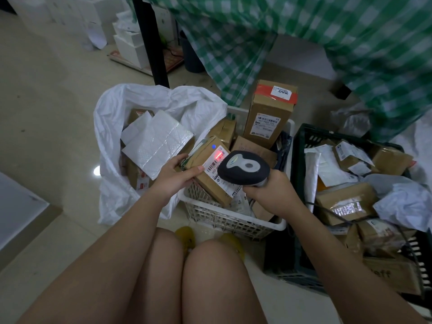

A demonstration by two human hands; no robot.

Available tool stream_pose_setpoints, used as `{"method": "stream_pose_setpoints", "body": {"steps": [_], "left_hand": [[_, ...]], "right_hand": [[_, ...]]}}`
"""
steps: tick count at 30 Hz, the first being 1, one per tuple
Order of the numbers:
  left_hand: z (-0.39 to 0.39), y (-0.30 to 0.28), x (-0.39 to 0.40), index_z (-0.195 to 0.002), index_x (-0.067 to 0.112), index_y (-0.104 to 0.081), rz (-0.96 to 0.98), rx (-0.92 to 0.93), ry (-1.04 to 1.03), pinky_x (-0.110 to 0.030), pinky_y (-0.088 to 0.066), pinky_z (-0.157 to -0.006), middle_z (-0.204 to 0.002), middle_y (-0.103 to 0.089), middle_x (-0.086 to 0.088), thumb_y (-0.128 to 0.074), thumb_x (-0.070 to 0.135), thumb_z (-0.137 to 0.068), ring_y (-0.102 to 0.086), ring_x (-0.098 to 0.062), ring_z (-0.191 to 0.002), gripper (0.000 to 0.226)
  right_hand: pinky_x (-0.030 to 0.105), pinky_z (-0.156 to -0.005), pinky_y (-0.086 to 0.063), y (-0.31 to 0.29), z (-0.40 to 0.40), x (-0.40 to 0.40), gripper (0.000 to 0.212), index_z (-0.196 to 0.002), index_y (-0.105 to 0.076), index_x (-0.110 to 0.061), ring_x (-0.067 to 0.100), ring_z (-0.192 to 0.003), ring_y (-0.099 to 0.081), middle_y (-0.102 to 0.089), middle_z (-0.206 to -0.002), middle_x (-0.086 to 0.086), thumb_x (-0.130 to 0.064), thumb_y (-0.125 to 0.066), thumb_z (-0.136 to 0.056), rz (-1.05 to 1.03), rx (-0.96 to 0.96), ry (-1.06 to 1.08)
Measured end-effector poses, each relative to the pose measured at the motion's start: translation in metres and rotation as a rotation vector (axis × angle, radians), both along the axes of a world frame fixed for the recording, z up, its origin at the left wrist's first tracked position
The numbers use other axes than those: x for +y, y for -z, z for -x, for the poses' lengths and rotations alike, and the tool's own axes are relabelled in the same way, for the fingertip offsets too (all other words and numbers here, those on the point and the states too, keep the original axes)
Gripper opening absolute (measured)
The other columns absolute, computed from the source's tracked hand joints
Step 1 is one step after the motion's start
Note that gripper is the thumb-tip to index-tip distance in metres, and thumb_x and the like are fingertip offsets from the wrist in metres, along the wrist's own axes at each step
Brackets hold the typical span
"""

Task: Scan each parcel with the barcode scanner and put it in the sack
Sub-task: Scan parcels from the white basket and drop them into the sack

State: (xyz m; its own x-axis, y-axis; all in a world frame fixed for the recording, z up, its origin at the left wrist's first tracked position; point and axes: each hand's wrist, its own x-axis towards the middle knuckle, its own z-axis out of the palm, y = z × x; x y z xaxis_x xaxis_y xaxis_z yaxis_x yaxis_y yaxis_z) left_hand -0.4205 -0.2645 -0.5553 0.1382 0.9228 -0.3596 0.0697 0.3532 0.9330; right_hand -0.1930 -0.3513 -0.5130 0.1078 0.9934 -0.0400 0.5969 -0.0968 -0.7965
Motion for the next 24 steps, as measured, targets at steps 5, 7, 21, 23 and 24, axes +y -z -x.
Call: {"method": "stream_pose_setpoints", "body": {"steps": [5, 7, 21, 23, 24], "left_hand": [[0.0, 0.005, 0.004, -0.138, 0.021, -0.048, 0.008, 0.005, 0.005, -0.03, -0.057, -0.086, -0.127, -0.056, -0.002, -0.083, 0.026, -0.073, -0.063, -0.015, -0.107, 0.073], [0.0, 0.006, 0.005, -0.138, 0.02, -0.048, 0.013, 0.003, 0.005, -0.034, -0.056, -0.09, -0.128, -0.056, -0.002, -0.083, 0.027, -0.072, -0.062, -0.016, -0.109, 0.075], [0.001, 0.003, 0.004, -0.138, 0.019, -0.048, 0.012, 0.007, 0.005, -0.029, -0.057, -0.083, -0.129, -0.055, -0.003, -0.083, 0.024, -0.073, -0.063, -0.018, -0.109, 0.074], [0.001, 0.002, 0.003, -0.137, 0.019, -0.048, 0.018, -0.002, -0.002, -0.031, -0.057, -0.086, -0.128, -0.056, -0.004, -0.083, 0.023, -0.072, -0.063, -0.018, -0.108, 0.074], [0.001, 0.002, 0.003, -0.137, 0.019, -0.048, 0.02, -0.001, -0.005, -0.031, -0.057, -0.086, -0.128, -0.056, -0.004, -0.083, 0.023, -0.072, -0.063, -0.018, -0.108, 0.074]], "right_hand": [[0.014, -0.045, -0.03, -0.002, -0.003, -0.002, 0.05, -0.046, -0.031, -0.023, 0.003, -0.041, -0.041, -0.041, -0.036, -0.011, -0.006, -0.068, -0.076, -0.055, -0.014, -0.022], [0.011, -0.044, -0.032, -0.003, -0.003, -0.004, 0.052, -0.046, -0.032, -0.024, 0.001, -0.041, -0.042, -0.042, -0.036, -0.013, -0.004, -0.069, -0.076, -0.071, -0.016, -0.018], [0.011, -0.051, -0.032, -0.024, -0.009, -0.023, 0.041, -0.056, -0.042, -0.028, -0.006, -0.051, -0.051, -0.051, -0.045, -0.025, -0.008, -0.07, -0.077, -0.044, -0.011, -0.004], [0.016, -0.052, -0.032, -0.025, -0.009, -0.024, 0.039, -0.057, -0.042, -0.027, -0.005, -0.051, -0.051, -0.052, -0.046, -0.025, -0.009, -0.071, -0.077, -0.039, -0.024, -0.011], [0.016, -0.052, -0.032, -0.026, -0.009, -0.024, 0.039, -0.057, -0.043, -0.028, -0.005, -0.051, -0.051, -0.052, -0.046, -0.026, -0.01, -0.071, -0.077, -0.037, -0.029, -0.013]]}}
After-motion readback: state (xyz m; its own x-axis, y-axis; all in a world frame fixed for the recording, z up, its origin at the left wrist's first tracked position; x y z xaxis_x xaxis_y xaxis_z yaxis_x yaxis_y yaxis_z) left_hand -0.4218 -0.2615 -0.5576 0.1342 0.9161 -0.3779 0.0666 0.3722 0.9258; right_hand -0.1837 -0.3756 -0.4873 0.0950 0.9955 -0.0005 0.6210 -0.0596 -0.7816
